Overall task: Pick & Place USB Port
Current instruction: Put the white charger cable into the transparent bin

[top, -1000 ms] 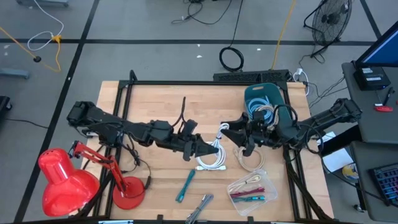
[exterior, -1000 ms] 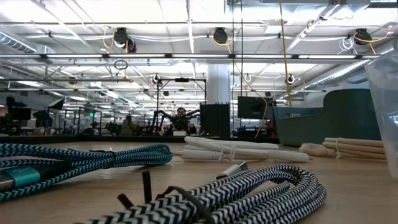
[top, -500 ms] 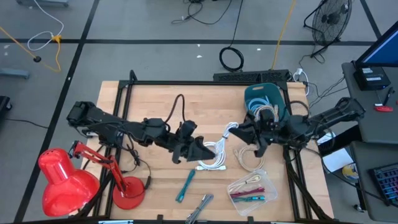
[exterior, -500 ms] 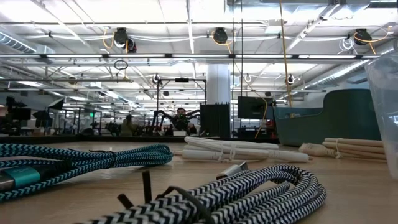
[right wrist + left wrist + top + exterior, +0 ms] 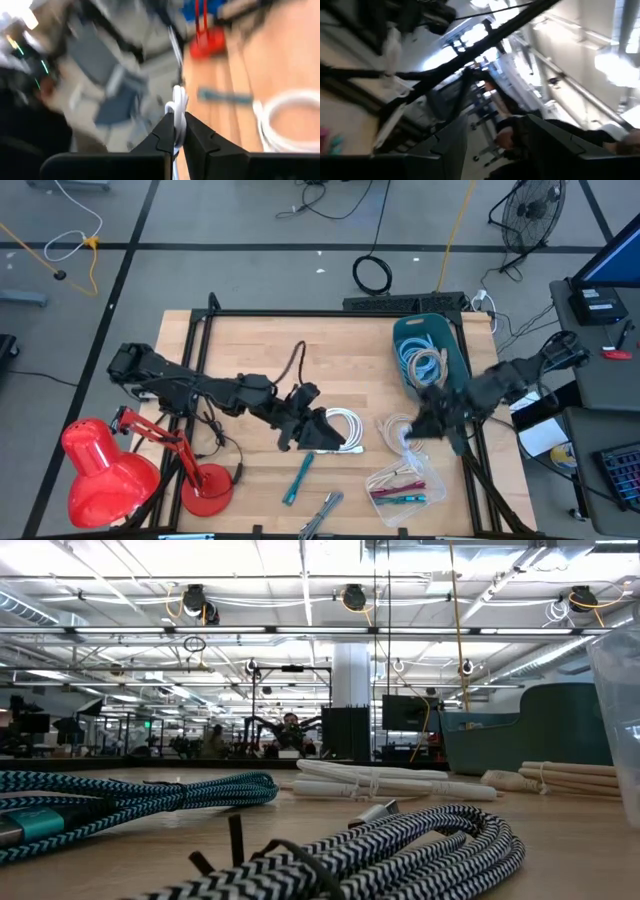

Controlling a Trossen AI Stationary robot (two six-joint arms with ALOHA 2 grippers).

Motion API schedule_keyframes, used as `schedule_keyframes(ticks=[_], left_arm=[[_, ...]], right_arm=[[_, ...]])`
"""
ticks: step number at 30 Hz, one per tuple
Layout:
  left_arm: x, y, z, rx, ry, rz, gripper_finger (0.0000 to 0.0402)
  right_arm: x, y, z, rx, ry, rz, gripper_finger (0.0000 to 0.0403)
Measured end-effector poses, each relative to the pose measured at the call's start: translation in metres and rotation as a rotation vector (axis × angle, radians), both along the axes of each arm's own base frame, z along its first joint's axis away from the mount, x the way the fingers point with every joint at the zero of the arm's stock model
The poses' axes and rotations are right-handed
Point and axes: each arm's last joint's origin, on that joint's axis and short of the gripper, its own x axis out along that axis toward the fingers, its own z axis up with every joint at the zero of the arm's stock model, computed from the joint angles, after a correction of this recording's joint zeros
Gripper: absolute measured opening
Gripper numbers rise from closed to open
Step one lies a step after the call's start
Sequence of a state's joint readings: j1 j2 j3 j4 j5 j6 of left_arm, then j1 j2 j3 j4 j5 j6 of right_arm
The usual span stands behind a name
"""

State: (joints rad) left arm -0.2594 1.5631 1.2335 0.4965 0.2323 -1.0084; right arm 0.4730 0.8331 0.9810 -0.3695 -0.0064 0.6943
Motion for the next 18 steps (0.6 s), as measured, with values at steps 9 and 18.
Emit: schedule_keyframes(ticks=[9, 18], left_arm=[[0.005, 0.014, -0.017, 0.034, 0.181, 0.024, 0.0202], [0.007, 0.027, -0.023, 0.045, 0.243, 0.048, 0.0202]], right_arm=[[0.022, 0.036, -0.040, -0.210, 0.195, 0.216, 0.0012], [0.034, 0.050, -0.089, -0.358, 0.529, 0.376, 0.0011]])
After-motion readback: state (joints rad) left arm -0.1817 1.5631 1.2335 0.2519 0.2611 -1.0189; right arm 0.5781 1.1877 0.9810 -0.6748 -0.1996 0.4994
